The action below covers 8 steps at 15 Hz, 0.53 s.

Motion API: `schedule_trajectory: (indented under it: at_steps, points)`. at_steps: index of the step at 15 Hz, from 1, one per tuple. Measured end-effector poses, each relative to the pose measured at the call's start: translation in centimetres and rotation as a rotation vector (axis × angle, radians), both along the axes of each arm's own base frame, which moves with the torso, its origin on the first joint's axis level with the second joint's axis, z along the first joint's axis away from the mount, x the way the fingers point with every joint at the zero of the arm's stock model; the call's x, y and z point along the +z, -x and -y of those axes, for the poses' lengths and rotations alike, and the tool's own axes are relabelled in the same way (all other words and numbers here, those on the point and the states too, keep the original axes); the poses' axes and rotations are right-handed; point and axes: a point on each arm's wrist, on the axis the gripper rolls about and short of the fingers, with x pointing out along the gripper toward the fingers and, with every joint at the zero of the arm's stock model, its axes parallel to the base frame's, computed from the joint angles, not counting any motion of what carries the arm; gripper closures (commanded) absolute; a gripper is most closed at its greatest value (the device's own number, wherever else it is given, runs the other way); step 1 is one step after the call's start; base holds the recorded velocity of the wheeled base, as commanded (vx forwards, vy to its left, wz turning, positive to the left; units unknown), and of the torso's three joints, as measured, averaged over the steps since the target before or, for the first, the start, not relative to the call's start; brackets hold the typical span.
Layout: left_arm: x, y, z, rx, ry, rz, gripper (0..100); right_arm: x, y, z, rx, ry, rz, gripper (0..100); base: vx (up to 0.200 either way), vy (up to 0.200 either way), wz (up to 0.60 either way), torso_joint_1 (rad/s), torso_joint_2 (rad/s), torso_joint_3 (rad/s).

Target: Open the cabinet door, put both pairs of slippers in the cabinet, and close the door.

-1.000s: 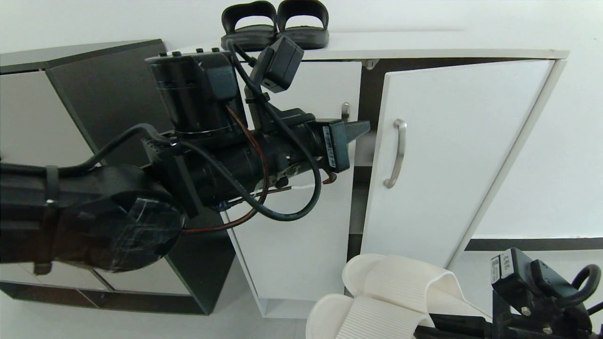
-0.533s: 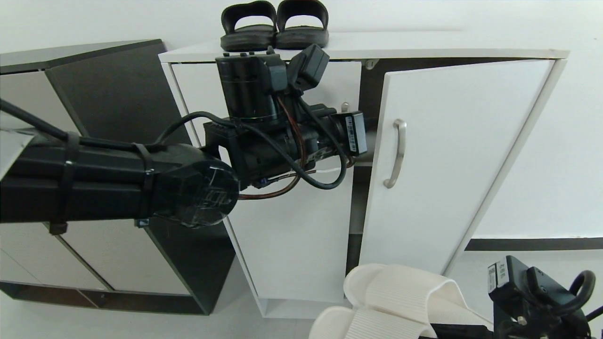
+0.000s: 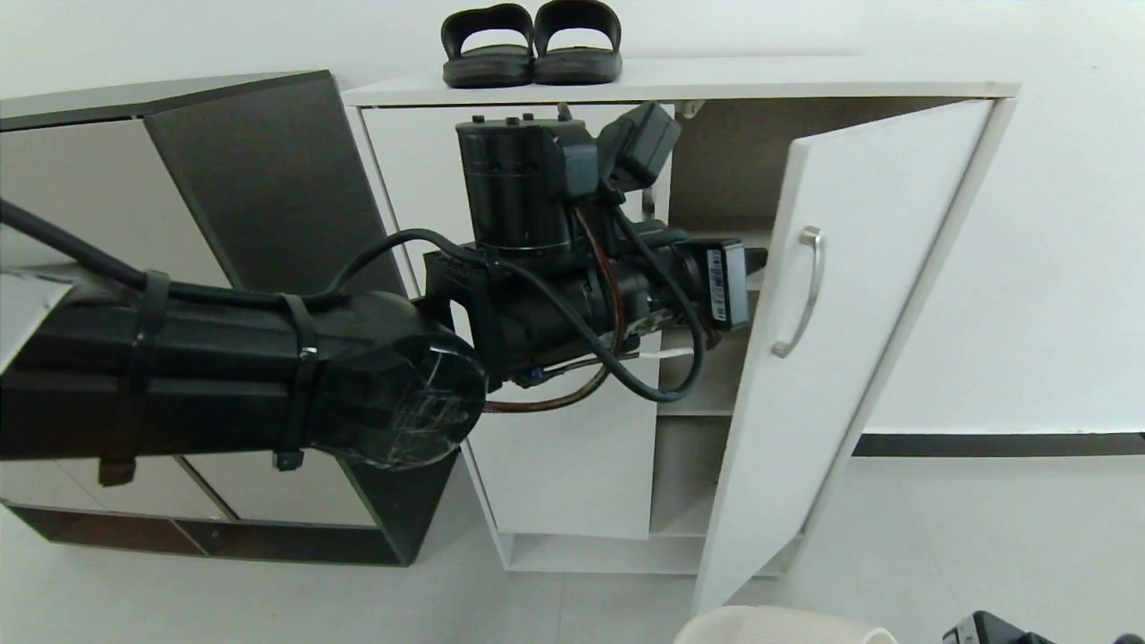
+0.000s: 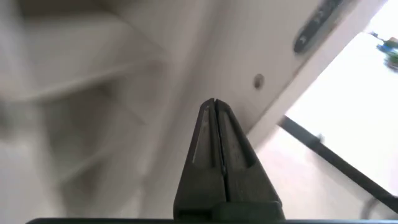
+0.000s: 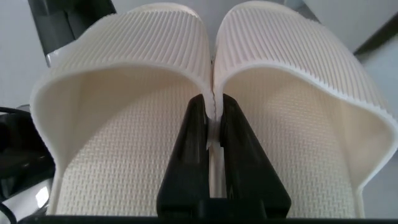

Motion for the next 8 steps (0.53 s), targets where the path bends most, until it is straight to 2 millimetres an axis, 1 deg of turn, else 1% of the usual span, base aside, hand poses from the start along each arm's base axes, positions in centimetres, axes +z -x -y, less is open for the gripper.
schedule_trajectory:
  at_steps: [2,3,4,5,6,7,8]
  points:
    - [0.1,2.2,1.4,-0.057,-0.002,0.003,100,0.2,0.2,0.0,0.008,-0.012,0.009,100,-0.2,0.0,0.0,-0.002,0.0,0.002]
    - [0.1,2.9,1.8,-0.071,-0.002,0.003,100,0.3,0.2,0.0,0.001,-0.014,0.014,100,-0.2,0.0,0.0,0.007,0.0,0.002]
    - [0.2,3.1,1.9,-0.073,0.001,0.005,100,0.5,0.1,-0.1,-0.015,-0.018,0.02,100,-0.2,0.0,0.0,0.002,0.0,0.002]
    - [0.3,3.0,1.8,-0.06,0.006,0.009,100,0.8,-0.2,-0.3,-0.044,-0.024,0.027,100,0.0,0.0,0.0,0.0,0.0,0.0]
    - [0.5,2.5,1.2,-0.014,0.019,0.018,100,1.1,-0.7,-0.5,-0.095,-0.027,0.033,100,0.0,0.0,0.0,0.0,0.0,0.0]
    - [0.7,1.9,0.3,0.053,0.025,0.023,100,1.4,-1.6,-0.9,-0.177,-0.037,0.042,100,0.0,0.0,0.0,0.0,0.0,0.0]
    - [0.9,1.3,-1.1,0.119,0.026,0.03,100,2.1,-2.8,-1.5,-0.289,-0.067,0.057,100,0.0,0.0,0.0,0.0,0.0,0.0]
